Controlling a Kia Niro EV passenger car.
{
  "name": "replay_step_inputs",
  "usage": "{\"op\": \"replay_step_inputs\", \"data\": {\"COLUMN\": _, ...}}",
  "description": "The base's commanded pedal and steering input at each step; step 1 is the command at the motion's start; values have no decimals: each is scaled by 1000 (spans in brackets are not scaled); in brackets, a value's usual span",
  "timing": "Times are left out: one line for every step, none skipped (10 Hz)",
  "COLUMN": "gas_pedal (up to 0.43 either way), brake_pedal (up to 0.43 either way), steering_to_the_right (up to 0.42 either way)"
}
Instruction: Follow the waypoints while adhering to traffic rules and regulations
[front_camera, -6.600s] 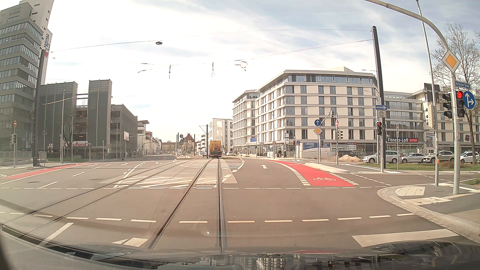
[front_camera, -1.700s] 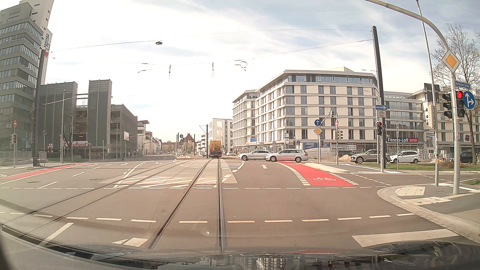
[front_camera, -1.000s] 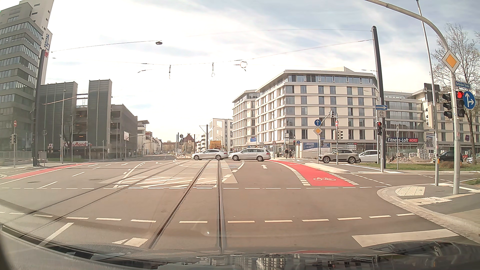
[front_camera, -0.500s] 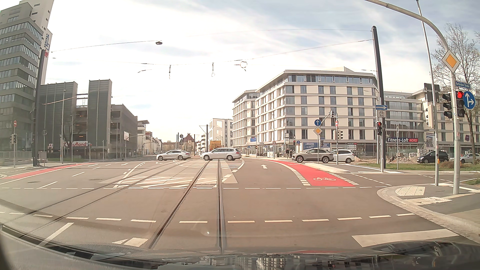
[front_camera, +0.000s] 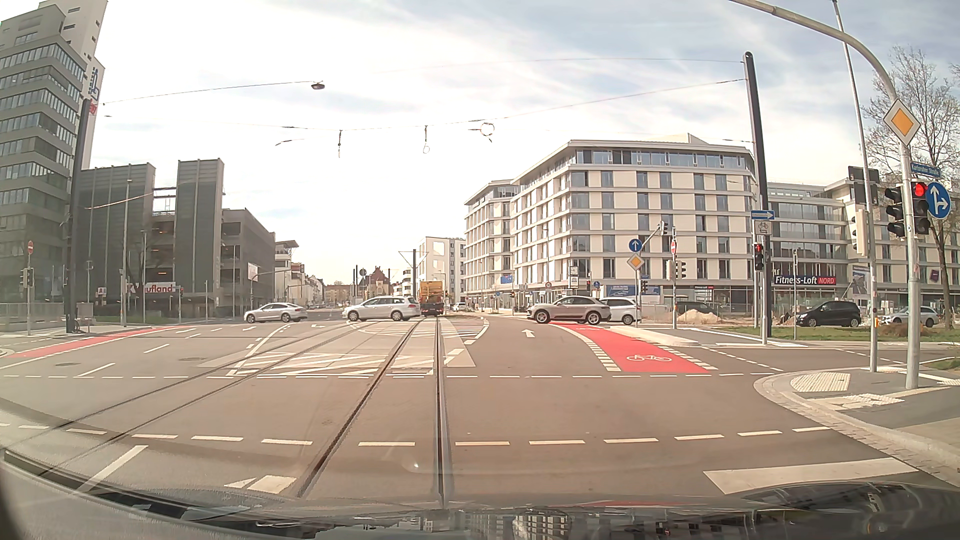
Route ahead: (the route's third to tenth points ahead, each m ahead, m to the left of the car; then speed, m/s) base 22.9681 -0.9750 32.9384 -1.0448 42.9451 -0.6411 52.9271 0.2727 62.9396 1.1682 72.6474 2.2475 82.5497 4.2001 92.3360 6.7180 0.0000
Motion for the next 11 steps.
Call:
{"op": "replay_step_inputs", "data": {"gas_pedal": 0, "brake_pedal": 195, "steering_to_the_right": 63}}
{"op": "replay_step_inputs", "data": {"gas_pedal": 0, "brake_pedal": 201, "steering_to_the_right": 63}}
{"op": "replay_step_inputs", "data": {"gas_pedal": 0, "brake_pedal": 201, "steering_to_the_right": 63}}
{"op": "replay_step_inputs", "data": {"gas_pedal": 0, "brake_pedal": 201, "steering_to_the_right": 63}}
{"op": "replay_step_inputs", "data": {"gas_pedal": 0, "brake_pedal": 201, "steering_to_the_right": 63}}
{"op": "replay_step_inputs", "data": {"gas_pedal": 0, "brake_pedal": 201, "steering_to_the_right": 63}}
{"op": "replay_step_inputs", "data": {"gas_pedal": 0, "brake_pedal": 201, "steering_to_the_right": 63}}
{"op": "replay_step_inputs", "data": {"gas_pedal": 0, "brake_pedal": 201, "steering_to_the_right": 63}}
{"op": "replay_step_inputs", "data": {"gas_pedal": 0, "brake_pedal": 195, "steering_to_the_right": 63}}
{"op": "replay_step_inputs", "data": {"gas_pedal": 0, "brake_pedal": 195, "steering_to_the_right": 63}}
{"op": "replay_step_inputs", "data": {"gas_pedal": 0, "brake_pedal": 201, "steering_to_the_right": 63}}
